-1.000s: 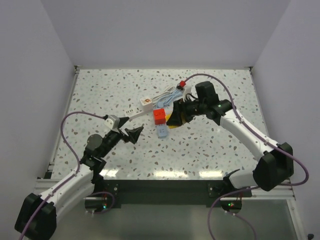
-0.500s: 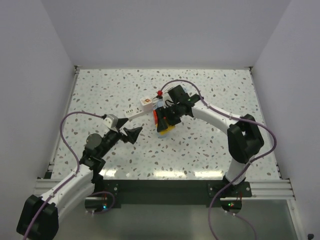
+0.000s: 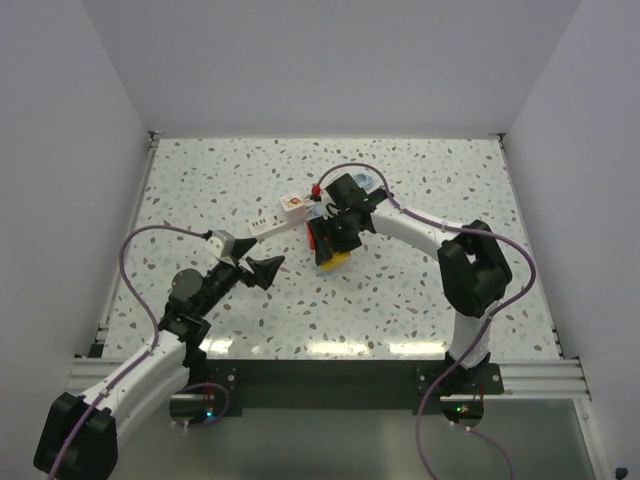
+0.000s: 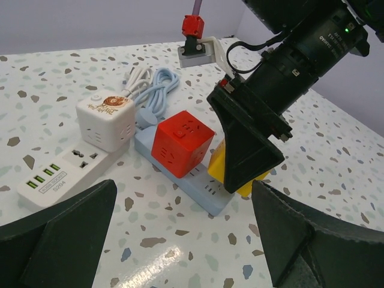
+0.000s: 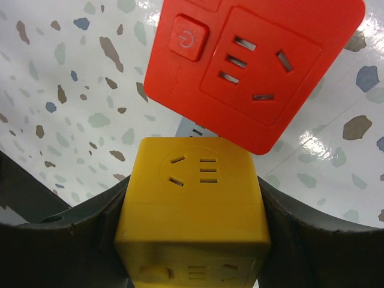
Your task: Insert the plug
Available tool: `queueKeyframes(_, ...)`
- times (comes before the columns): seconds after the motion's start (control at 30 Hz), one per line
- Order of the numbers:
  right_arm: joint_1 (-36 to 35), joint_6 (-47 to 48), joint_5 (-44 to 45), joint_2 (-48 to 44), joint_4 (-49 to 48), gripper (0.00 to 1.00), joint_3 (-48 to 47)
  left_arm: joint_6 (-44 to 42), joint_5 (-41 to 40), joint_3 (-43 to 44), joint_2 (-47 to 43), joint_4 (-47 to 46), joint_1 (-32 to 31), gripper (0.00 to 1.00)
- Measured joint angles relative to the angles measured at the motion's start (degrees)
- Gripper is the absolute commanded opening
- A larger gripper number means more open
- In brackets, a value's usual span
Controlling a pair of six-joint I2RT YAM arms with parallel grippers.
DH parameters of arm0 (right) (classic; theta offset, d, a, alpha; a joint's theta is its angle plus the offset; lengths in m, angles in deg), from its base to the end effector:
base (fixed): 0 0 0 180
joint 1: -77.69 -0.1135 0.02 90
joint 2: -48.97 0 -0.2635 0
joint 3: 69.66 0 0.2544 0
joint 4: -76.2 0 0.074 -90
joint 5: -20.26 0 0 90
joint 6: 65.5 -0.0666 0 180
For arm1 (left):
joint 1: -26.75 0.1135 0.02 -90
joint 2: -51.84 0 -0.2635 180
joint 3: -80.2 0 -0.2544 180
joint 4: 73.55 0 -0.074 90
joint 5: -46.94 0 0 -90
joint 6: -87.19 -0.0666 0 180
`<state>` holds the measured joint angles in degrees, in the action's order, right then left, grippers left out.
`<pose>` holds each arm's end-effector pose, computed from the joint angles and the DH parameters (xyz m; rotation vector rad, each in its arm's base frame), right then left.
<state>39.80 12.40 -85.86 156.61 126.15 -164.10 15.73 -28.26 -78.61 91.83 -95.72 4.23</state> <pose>0.3121 0.2663 0.1834 -0.7083 2.6751 0.6339 0.1756 -0.0912 0.2090 0.2670 1.5404 -0.7644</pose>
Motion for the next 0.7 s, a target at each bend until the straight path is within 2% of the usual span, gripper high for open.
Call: queueKeyframes(0.7, -2.7, -2.3, 7.3, 4.2, 2.9, 0.0, -4.4, 0.9, 1.1, -1.8, -1.6, -0.7, 0.0, 1.0)
